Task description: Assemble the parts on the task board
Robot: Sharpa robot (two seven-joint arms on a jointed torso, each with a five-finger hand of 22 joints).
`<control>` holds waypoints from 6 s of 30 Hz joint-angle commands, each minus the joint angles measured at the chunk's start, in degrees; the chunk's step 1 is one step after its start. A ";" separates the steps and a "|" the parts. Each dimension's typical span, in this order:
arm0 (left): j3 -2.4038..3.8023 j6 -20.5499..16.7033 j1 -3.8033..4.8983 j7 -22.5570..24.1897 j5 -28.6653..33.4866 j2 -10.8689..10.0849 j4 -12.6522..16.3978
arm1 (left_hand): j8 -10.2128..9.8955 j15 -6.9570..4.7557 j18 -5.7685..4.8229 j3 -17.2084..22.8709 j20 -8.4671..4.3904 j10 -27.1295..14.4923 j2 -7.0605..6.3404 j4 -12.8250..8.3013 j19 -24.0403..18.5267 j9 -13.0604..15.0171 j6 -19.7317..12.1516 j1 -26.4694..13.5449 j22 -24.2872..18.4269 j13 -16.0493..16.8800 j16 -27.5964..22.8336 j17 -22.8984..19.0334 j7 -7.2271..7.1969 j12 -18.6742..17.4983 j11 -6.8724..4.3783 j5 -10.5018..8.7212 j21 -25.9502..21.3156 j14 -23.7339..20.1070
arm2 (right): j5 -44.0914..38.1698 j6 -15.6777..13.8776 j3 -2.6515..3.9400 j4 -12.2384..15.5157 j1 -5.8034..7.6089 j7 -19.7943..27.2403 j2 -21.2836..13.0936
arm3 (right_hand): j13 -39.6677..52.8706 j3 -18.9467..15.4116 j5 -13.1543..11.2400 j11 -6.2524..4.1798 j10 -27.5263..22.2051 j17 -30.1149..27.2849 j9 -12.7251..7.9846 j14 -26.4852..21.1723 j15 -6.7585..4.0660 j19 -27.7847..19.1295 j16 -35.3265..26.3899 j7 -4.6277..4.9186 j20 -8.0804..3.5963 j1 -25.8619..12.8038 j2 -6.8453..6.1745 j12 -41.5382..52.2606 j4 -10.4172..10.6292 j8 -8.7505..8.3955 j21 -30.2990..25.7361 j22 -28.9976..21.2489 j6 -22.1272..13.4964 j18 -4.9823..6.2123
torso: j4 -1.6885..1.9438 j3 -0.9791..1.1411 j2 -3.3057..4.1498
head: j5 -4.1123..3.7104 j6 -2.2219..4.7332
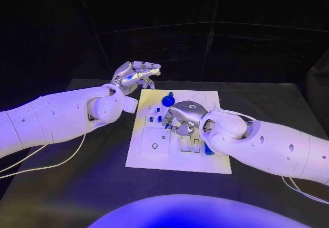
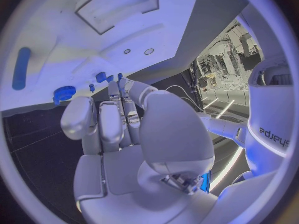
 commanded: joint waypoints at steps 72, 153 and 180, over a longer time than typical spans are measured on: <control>0.06 0.70 0.12 0.23 0.21 0.39 -0.11 | 0.22 0.11 0.73 -0.60 0.07 -0.74 0.11 -0.13 -0.19 -0.10 -0.52 0.46 -0.17 0.06 -0.21 0.05 0.09 0.50 -0.08 0.04 -0.48 -0.46 | -4.40 7.45 -1.42 -3.49 -1.96 -0.62 4.07 | 0.03 -0.31 0.08 0.15 0.05 -0.14 -0.09 2.22 0.20 -0.02 0.40 0.33 0.25 -1.16 -0.31 -0.58 0.05 -0.46 0.46 0.18 -0.18 -0.91 | -0.06 0.01 -0.09 | 2.21 -1.79; 0.04 1.53 0.12 -0.24 0.21 0.00 -0.33 | 0.26 0.14 0.72 -0.72 0.10 -0.86 0.22 -0.12 -0.15 -0.09 -0.56 0.51 -0.22 0.07 -0.27 -0.19 0.11 0.61 -0.05 0.04 -0.55 -0.55 | 0.01 13.16 0.79 -1.39 3.95 -4.45 -8.32 | -0.36 -9.69 0.20 0.55 -1.90 -6.02 -0.50 1.47 0.79 -1.56 0.16 0.54 1.04 -0.85 -0.35 -0.31 2.30 0.01 -3.31 -6.38 -5.40 0.08 | -0.14 0.04 -0.06 | -1.25 0.09; 0.04 1.63 0.12 -0.43 0.21 -0.19 -0.25 | 0.36 0.16 0.73 -0.91 0.12 -0.89 0.32 -0.11 -0.11 -0.06 -0.52 0.56 -0.29 0.10 -0.30 -0.38 0.11 0.82 -0.05 0.03 -0.64 -0.64 | 0.07 6.37 0.77 -2.45 3.45 -4.52 -7.49 | 0.05 -7.17 -0.76 -0.32 2.10 -4.58 -0.29 1.70 0.00 -0.06 1.85 -0.10 0.40 -1.74 0.76 -1.37 3.43 0.71 -0.78 -2.30 -1.63 -0.55 | -0.06 0.03 -0.09 | -1.16 -0.31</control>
